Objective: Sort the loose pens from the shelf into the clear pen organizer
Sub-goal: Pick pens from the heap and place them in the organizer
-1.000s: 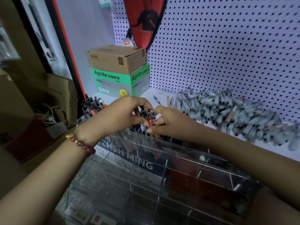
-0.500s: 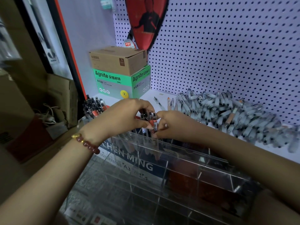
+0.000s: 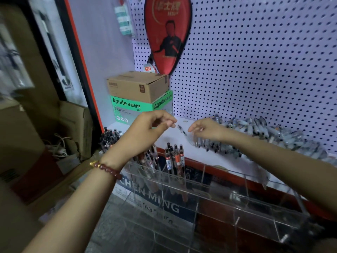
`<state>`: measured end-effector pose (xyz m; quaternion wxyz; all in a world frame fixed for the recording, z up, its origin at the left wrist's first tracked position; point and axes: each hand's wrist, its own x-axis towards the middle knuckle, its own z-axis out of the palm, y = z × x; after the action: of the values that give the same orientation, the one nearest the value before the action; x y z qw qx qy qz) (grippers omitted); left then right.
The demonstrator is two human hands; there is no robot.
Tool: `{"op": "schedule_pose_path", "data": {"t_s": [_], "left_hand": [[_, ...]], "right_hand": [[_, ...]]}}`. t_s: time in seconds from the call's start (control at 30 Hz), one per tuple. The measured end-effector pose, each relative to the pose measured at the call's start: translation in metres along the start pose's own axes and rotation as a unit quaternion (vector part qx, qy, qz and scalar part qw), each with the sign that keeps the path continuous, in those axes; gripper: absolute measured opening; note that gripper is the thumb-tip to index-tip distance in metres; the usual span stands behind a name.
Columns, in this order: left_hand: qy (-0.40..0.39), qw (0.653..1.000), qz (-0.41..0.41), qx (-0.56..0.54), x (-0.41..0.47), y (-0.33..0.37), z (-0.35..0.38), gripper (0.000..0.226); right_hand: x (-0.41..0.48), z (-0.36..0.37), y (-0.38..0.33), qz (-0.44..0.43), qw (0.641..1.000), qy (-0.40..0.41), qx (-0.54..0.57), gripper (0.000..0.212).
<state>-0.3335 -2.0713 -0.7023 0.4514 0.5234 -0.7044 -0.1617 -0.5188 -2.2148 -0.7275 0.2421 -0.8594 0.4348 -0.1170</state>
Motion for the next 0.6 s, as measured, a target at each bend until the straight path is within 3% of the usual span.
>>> {"op": "schedule_pose_path", "data": {"t_s": [0.17,0.3,0.47,0.6], "left_hand": [[0.013,0.999,-0.002,-0.053,0.008,-0.002,0.003,0.030],[0.012,0.998,0.004,-0.062,0.010,-0.001,0.007,0.033],[0.022,0.998,-0.008,-0.057,0.010,-0.003,0.010,0.033],[0.061,0.994,-0.023,-0.090,0.011,-0.001,0.010,0.028]], "right_hand": [[0.033,0.024,0.007,0.008,0.986,-0.032,-0.165,0.041],[0.039,0.036,0.008,0.030,0.984,-0.057,-0.168,0.041],[0.032,0.026,-0.002,0.040,0.999,-0.007,-0.013,0.015],[0.022,-0.010,-0.023,0.122,0.972,0.011,0.200,0.016]]}}
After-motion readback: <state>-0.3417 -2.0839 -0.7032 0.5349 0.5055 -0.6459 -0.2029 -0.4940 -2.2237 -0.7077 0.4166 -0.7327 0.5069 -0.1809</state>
